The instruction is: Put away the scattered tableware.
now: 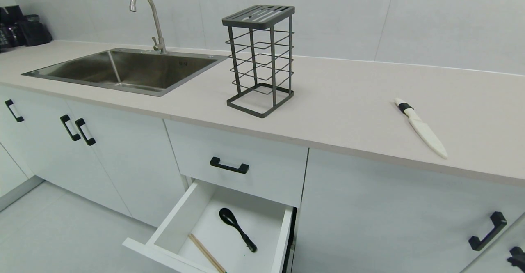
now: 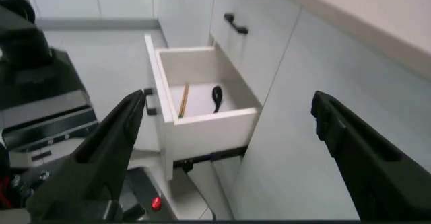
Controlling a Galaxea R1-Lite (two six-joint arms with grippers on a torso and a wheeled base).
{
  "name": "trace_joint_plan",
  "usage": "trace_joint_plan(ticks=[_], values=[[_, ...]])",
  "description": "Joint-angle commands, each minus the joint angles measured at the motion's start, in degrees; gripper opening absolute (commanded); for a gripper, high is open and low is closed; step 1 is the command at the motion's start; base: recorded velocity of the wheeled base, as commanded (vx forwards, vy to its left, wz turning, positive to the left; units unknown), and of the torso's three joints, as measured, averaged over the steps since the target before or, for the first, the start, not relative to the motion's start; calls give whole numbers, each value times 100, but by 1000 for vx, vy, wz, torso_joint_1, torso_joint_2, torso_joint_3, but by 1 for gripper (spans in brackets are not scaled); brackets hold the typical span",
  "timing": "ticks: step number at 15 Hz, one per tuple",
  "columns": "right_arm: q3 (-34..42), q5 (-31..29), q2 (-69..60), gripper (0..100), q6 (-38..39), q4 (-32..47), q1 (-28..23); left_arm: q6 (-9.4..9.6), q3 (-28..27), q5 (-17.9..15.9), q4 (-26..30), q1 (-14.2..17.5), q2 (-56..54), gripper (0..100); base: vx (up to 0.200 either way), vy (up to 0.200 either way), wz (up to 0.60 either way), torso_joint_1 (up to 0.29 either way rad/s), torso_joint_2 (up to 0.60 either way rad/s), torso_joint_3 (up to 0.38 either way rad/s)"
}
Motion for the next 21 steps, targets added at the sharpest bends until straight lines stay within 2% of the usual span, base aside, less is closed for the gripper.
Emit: trace_joint_plan(ticks=[1, 3, 5, 6, 7, 9, 13, 17, 19, 21], values=[[-422, 17, -843, 100, 29, 240, -823, -3, 0, 0, -1, 0, 7, 100, 0, 0, 0, 0, 0, 0], [-492, 34, -834, 100, 152, 240, -1535, -3, 0, 0, -1, 0, 7, 100, 0, 0, 0, 0, 0, 0], [-615, 192, -843, 100, 231, 231, -2748, -3, 0, 0, -1, 0, 7, 100, 0, 0, 0, 0, 0, 0], [-695, 289, -843, 100, 284, 240, -3073, -3, 0, 0, -1, 0, 7, 100, 0, 0, 0, 0, 0, 0], [-809, 491, -834, 100, 460, 240, -3890, -3, 0, 0, -1, 0, 7, 100, 0, 0, 0, 0, 0, 0], [-800, 816, -852, 100, 477, 231, -4822, -3, 0, 0, -1, 0, 7, 100, 0, 0, 0, 0, 0, 0], [-659, 816, -1300, 100, 495, 249, -5578, -3, 0, 0, -1, 0, 7, 100, 0, 0, 0, 0, 0, 0], [-141, 816, -1977, 100, 486, 223, -5868, -3, 0, 0, -1, 0, 7, 100, 0, 0, 0, 0, 0, 0], [158, 808, -2179, 100, 539, 223, -5798, -3, 0, 0, -1, 0, 7, 100, 0, 0, 0, 0, 0, 0], [176, 843, -2284, 100, 512, 583, -5771, -30, 0, 0, -1, 0, 7, 100, 0, 0, 0, 0, 0, 0]])
